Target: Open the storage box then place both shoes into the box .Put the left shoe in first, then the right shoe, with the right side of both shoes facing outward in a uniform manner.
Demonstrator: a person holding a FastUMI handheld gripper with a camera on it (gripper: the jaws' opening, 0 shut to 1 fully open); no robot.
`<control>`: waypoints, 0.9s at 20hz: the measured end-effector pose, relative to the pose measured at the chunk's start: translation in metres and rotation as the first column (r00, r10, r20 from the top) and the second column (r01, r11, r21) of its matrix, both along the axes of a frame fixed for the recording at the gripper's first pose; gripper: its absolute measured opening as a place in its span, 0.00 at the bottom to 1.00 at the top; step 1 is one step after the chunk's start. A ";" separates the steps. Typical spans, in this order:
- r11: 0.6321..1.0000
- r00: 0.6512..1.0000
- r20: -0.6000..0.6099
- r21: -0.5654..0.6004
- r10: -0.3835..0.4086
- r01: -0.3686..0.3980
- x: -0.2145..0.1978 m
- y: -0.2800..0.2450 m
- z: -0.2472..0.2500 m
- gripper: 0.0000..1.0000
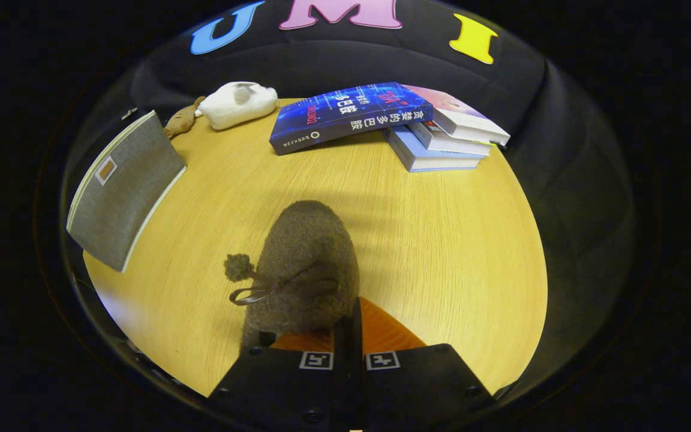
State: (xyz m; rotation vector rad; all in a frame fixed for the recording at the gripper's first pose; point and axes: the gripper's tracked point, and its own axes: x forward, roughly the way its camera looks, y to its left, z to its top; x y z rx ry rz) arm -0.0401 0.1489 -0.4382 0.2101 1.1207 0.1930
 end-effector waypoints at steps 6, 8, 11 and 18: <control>0.995 0.996 0.052 0.081 -0.067 0.062 0.012 0.005 0.062 0.05; 0.992 0.993 0.084 0.104 -0.080 0.071 0.021 0.012 0.093 0.05; 0.985 0.985 0.139 0.155 -0.102 0.080 0.038 0.029 0.146 0.05; 0.966 0.956 0.269 0.254 -0.118 0.048 0.081 0.109 0.270 0.05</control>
